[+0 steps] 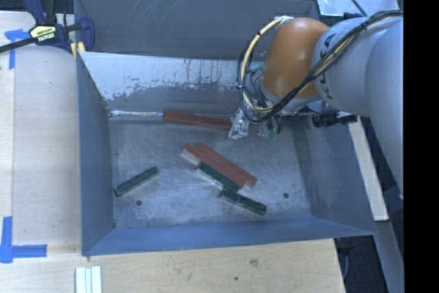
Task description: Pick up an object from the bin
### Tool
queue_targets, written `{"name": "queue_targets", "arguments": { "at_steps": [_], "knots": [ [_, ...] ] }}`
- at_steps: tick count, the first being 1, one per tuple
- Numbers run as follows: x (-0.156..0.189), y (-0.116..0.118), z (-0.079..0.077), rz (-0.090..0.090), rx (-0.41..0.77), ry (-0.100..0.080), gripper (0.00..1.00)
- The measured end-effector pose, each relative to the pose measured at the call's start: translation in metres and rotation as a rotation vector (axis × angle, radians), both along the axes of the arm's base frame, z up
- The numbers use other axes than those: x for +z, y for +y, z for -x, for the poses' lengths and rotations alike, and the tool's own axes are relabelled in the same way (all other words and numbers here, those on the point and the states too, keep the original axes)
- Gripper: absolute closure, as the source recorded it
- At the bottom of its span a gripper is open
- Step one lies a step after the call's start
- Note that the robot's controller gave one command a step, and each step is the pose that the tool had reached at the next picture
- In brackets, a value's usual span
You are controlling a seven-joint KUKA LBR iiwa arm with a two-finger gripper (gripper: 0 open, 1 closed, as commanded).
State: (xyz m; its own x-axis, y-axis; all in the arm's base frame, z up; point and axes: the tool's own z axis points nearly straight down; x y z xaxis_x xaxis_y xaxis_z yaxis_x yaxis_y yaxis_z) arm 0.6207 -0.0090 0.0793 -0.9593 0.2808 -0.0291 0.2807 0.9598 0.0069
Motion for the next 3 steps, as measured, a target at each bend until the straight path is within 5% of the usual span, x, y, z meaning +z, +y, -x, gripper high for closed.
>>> {"name": "queue_targets", "arguments": {
  "at_steps": [2,3],
  "knots": [
    [0.000,0.000,0.000,0.000,0.000,0.000,1.00],
    [0.022,-0.032,0.001,0.002,0.189,0.026,1.00]
  ]
}}
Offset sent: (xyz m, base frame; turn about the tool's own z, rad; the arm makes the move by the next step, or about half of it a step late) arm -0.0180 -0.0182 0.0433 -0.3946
